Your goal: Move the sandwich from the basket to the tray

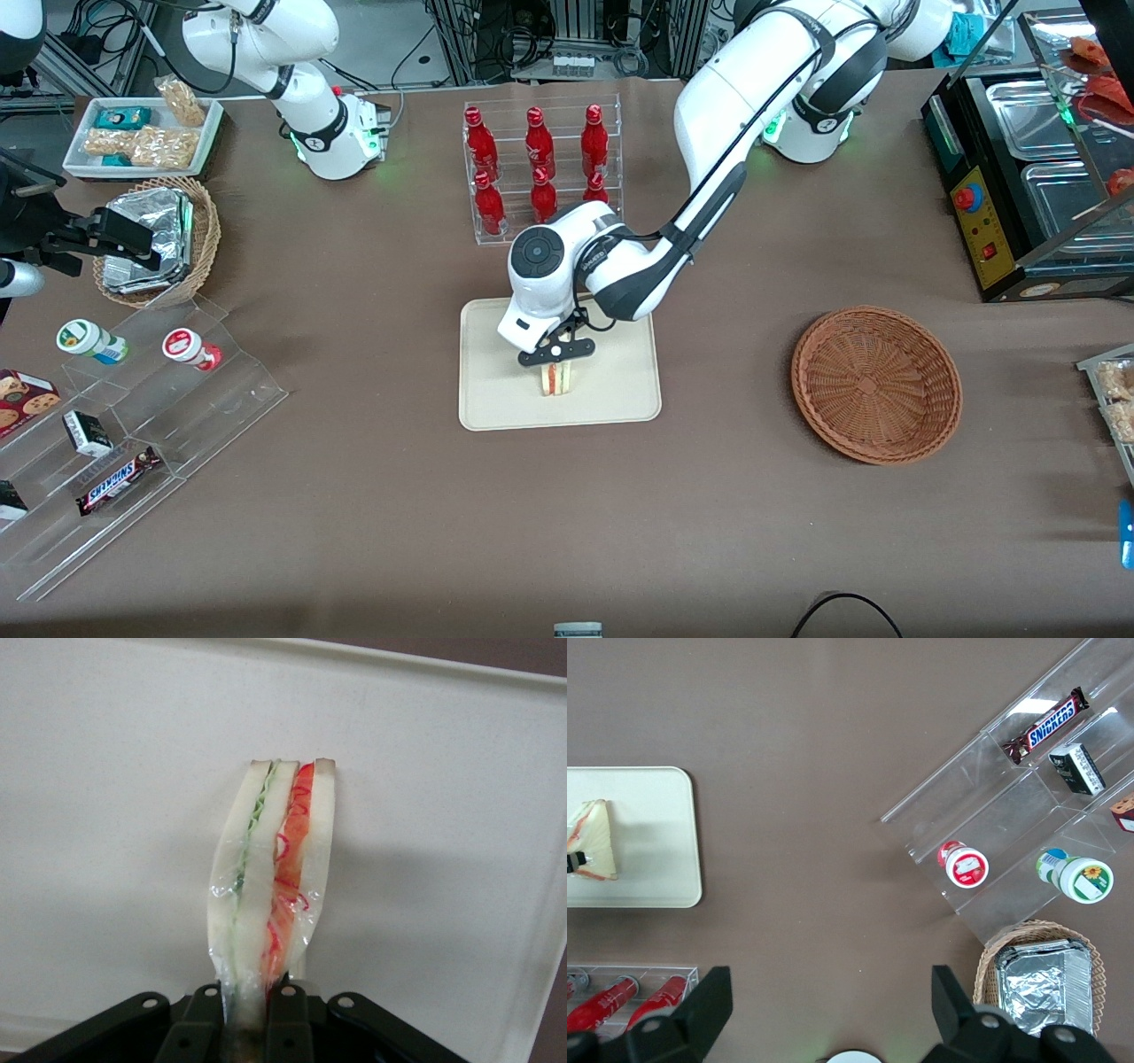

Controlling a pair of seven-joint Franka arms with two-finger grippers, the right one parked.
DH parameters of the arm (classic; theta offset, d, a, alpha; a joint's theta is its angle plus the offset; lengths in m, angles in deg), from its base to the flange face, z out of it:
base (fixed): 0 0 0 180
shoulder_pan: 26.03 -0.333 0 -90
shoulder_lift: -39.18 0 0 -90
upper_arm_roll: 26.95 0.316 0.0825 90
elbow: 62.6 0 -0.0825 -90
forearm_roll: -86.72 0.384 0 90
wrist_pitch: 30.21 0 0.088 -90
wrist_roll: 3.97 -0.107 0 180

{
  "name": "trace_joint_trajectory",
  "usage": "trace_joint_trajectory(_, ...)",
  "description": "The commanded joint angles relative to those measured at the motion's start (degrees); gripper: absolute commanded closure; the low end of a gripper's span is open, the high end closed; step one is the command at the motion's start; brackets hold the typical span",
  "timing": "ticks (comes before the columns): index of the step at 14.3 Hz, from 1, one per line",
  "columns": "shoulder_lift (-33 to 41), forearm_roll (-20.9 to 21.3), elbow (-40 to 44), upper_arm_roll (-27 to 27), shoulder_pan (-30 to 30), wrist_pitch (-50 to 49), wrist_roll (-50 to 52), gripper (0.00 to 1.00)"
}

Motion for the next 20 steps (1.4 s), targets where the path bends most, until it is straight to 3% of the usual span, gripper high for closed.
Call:
trace_joint_trajectory(1,0.25,0.66,-0.38,0.51,0.46,1.13,-0.06,0.17)
trace_joint_trajectory(2,0.86,0.57,-0.29,0.51,0.46,1.13,0.03,0.00)
trace_joint_trajectory(5,4.97,0.66,-0.20,0.60,0.11,-1.14,0.12,0.00)
trace_joint_trajectory(9,14.37,0.31,-0.29,0.86,-1.64,-12.56,-0.76,0.00)
trace_joint_trajectory(13,18.96,-2.42,-1.86,0.86,-7.34,-21.20,-0.59,0.00)
trace_joint_trajectory(20,35.82,-7.42,-21.18,0.78,-22.19,-21.46,-24.63,0.00)
